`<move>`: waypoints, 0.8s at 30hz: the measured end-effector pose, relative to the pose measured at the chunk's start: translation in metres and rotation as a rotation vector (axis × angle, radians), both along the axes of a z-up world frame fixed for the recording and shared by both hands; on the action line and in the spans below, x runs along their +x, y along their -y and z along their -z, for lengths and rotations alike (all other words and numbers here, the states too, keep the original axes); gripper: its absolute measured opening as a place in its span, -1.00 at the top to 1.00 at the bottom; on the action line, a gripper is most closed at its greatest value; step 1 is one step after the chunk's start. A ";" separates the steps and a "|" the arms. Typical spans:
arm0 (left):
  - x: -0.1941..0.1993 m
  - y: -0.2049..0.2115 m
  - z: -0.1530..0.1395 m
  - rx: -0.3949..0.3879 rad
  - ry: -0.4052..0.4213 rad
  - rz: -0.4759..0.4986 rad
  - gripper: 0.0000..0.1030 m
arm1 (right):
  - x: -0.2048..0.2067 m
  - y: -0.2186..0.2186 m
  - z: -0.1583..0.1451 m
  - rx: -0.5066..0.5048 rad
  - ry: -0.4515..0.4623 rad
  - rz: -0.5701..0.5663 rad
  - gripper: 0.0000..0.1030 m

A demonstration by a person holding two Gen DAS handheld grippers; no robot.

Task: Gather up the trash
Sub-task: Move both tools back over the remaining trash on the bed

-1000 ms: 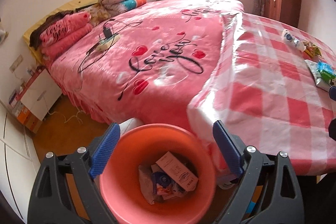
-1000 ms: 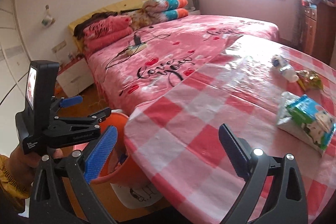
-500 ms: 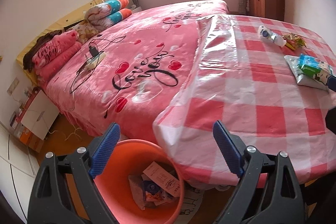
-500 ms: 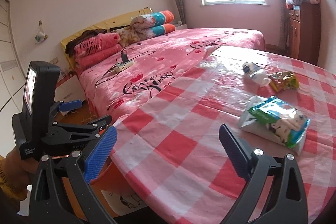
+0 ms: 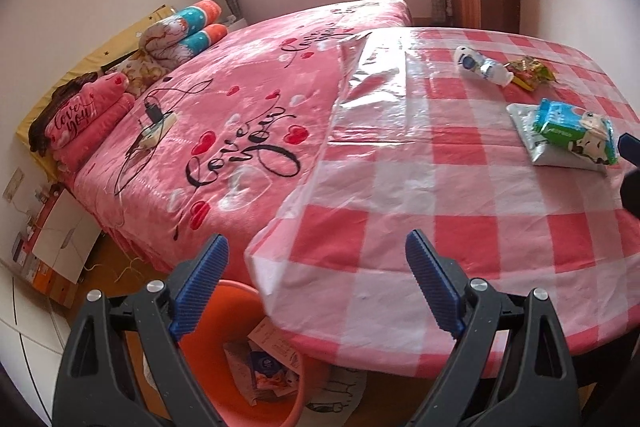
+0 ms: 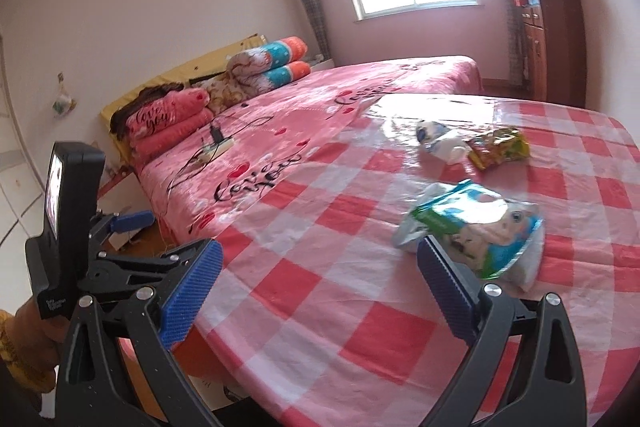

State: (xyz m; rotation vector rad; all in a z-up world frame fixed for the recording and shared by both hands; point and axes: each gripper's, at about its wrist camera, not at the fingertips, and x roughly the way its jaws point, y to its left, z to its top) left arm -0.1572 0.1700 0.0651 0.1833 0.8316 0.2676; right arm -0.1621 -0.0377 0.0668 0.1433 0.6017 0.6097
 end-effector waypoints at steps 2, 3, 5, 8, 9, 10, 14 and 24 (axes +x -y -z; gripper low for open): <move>0.005 0.006 -0.001 -0.004 -0.002 0.014 -0.76 | 0.005 0.015 0.000 0.016 -0.003 0.038 -0.87; 0.009 0.010 -0.002 -0.008 -0.002 0.023 -0.76 | 0.007 0.019 0.000 0.020 -0.004 0.049 -0.87; 0.016 0.017 -0.004 -0.022 -0.003 0.046 -0.76 | 0.013 0.036 0.002 0.023 -0.007 0.104 -0.87; 0.031 0.031 -0.008 -0.052 -0.002 0.090 -0.76 | 0.019 0.056 0.003 0.013 0.001 0.159 -0.87; 0.039 0.038 -0.010 -0.064 -0.001 0.109 -0.76 | 0.022 0.065 0.004 0.018 -0.006 0.180 -0.87; 0.045 0.043 -0.011 -0.072 -0.001 0.124 -0.76 | 0.025 0.071 0.006 0.025 -0.013 0.194 -0.87; 0.081 0.070 -0.020 -0.111 -0.004 0.195 -0.76 | 0.040 0.104 0.016 0.080 -0.067 0.270 -0.87; 0.186 0.143 -0.036 -0.188 -0.013 0.316 -0.76 | 0.060 0.154 0.031 0.154 -0.127 0.366 -0.87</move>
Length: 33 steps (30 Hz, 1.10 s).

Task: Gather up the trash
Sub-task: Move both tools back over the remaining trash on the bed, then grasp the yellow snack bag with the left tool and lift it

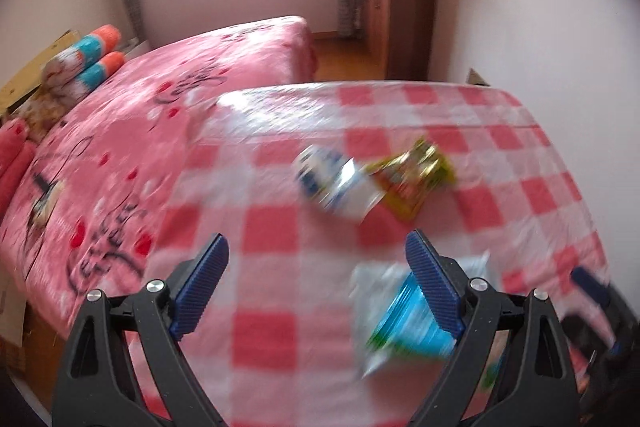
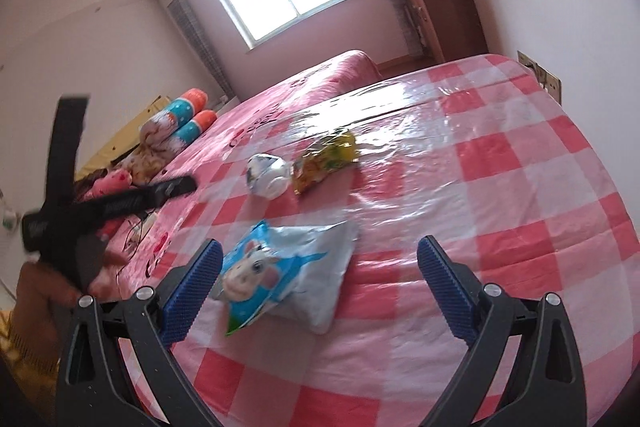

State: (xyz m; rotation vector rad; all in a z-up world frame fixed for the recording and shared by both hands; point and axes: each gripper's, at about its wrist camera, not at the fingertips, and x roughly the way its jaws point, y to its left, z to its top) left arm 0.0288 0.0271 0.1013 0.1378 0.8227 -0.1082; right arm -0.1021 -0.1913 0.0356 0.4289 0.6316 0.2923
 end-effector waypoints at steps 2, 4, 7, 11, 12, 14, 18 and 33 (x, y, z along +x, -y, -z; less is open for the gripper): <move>0.018 0.017 0.000 -0.017 -0.010 0.074 -0.76 | 0.003 0.008 0.002 0.011 -0.011 0.012 -0.87; 0.041 0.036 0.005 -0.051 -0.057 0.181 -0.76 | 0.004 0.014 0.004 0.024 -0.020 0.023 -0.87; 0.069 0.061 0.017 -0.010 -0.098 0.286 -0.76 | 0.007 0.024 0.005 0.039 -0.032 0.032 -0.87; 0.096 0.079 0.033 0.031 -0.151 0.358 -0.76 | 0.008 0.032 0.008 0.050 -0.046 0.034 -0.87; 0.099 0.081 0.038 0.036 -0.162 0.370 -0.76 | 0.009 0.033 0.009 0.055 -0.049 0.030 -0.87; 0.105 0.086 0.046 0.061 -0.179 0.390 -0.76 | 0.011 0.034 0.010 0.060 -0.054 0.023 -0.87; 0.115 0.094 0.058 0.109 -0.193 0.423 -0.76 | 0.014 0.034 0.013 0.070 -0.064 0.001 -0.87; 0.126 0.102 0.086 0.037 -0.257 0.409 -0.26 | 0.018 0.033 0.018 0.085 -0.083 -0.022 -0.87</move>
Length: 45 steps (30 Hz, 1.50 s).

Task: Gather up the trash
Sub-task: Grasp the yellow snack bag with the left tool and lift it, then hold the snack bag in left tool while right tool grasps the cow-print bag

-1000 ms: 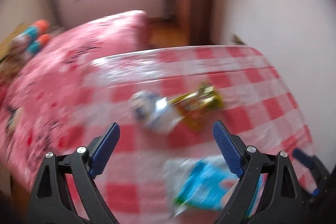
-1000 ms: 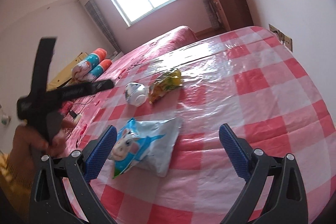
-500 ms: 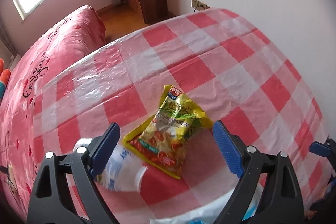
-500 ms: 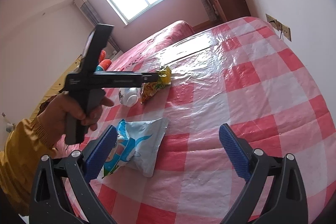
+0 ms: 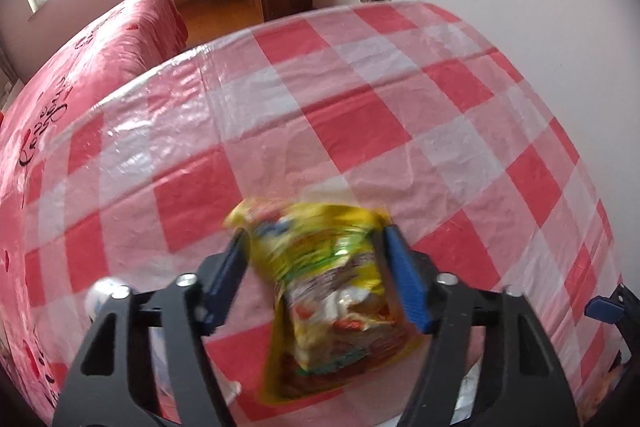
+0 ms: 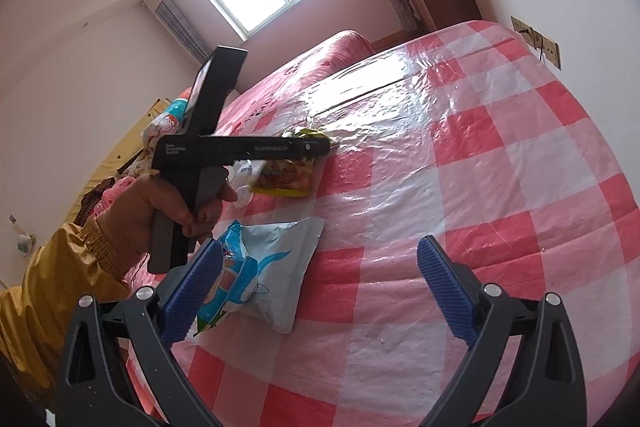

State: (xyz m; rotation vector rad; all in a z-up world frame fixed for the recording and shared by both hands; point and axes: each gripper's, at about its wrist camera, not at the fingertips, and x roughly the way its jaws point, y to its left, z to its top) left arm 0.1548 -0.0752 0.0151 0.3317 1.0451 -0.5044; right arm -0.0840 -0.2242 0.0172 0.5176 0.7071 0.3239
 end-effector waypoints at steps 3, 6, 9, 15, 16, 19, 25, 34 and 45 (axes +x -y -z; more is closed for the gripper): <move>-0.006 -0.002 0.000 -0.013 0.010 -0.032 -0.14 | 0.000 -0.001 0.000 -0.005 0.002 -0.007 -0.87; -0.010 -0.003 -0.002 -0.011 0.009 -0.057 0.01 | 0.000 -0.004 0.000 -0.012 0.000 -0.016 -0.87; -0.013 -0.005 -0.005 -0.008 0.011 -0.085 0.18 | 0.001 -0.007 -0.001 -0.021 -0.003 -0.036 -0.87; -0.018 -0.019 -0.020 -0.040 0.047 -0.156 0.23 | 0.003 -0.018 0.002 -0.020 -0.004 -0.106 -0.87; -0.020 -0.022 -0.024 -0.048 0.058 -0.163 0.23 | 0.003 -0.020 0.003 -0.016 -0.006 -0.120 -0.87; -0.030 -0.032 -0.037 -0.068 0.085 -0.170 0.23 | 0.004 -0.029 0.005 -0.026 -0.002 -0.159 -0.87; -0.059 -0.060 -0.065 -0.118 0.135 -0.191 0.23 | 0.003 -0.049 0.000 -0.067 0.037 -0.229 -0.87; -0.107 -0.104 -0.069 -0.115 0.156 -0.232 0.23 | 0.007 -0.081 -0.001 -0.196 0.061 -0.279 -0.87; -0.157 -0.140 -0.050 -0.146 0.125 -0.272 0.23 | 0.009 -0.115 -0.008 -0.345 0.127 -0.314 -0.87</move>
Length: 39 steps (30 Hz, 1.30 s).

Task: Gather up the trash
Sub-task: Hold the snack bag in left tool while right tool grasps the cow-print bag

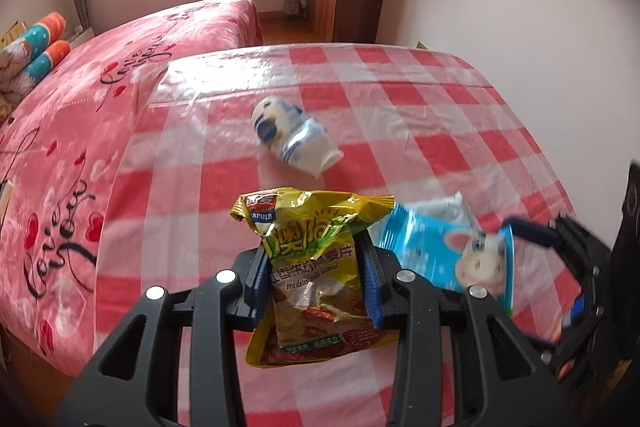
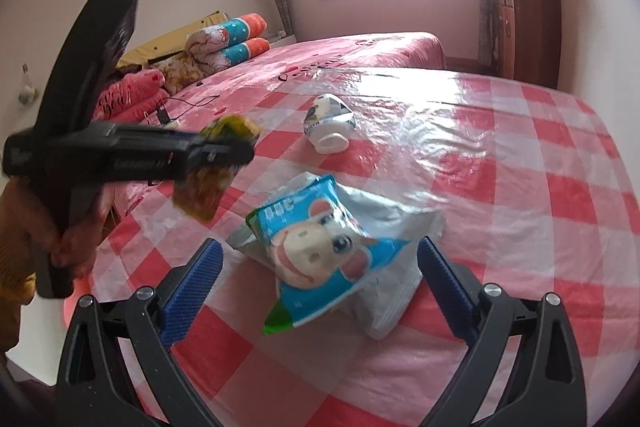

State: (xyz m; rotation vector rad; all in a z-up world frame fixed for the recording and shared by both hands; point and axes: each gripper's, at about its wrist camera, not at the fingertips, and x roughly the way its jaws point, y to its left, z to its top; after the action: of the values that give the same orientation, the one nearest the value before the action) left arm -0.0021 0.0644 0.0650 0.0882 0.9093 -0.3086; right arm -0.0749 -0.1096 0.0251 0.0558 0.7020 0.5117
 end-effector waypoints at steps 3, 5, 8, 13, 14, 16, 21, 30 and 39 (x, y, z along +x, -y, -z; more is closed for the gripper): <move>-0.012 -0.010 0.006 -0.020 -0.016 -0.011 0.23 | 0.002 -0.004 -0.005 -0.043 0.036 -0.019 -0.87; -0.020 -0.016 0.011 -0.015 -0.022 -0.020 0.23 | 0.007 -0.009 -0.006 -0.061 0.038 -0.030 -0.87; -0.030 -0.025 0.019 0.002 -0.030 -0.034 0.23 | 0.013 -0.013 -0.005 -0.062 0.030 -0.042 -0.87; -0.040 -0.037 0.027 0.019 -0.033 -0.053 0.23 | 0.018 -0.023 0.001 -0.136 0.038 -0.034 -0.61; -0.041 -0.039 0.029 0.020 -0.035 -0.055 0.23 | 0.019 -0.024 0.002 -0.148 0.036 -0.024 -0.56; -0.045 -0.043 0.031 0.029 -0.033 -0.059 0.23 | 0.021 -0.025 0.004 -0.164 0.035 -0.013 -0.53; -0.052 -0.049 0.034 0.038 -0.025 -0.069 0.23 | 0.021 -0.028 0.006 -0.190 0.024 -0.006 -0.41; -0.067 -0.062 0.039 0.028 -0.017 -0.090 0.23 | 0.013 -0.040 0.012 -0.246 0.003 0.004 -0.26; -0.085 -0.079 0.043 0.015 -0.008 -0.108 0.23 | 0.011 -0.040 0.014 -0.232 -0.002 0.044 -0.04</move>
State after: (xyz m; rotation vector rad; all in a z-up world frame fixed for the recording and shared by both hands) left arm -0.0873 0.1434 0.0222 0.0512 0.9212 -0.2020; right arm -0.0637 -0.0698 0.0108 -0.1455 0.7565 0.3849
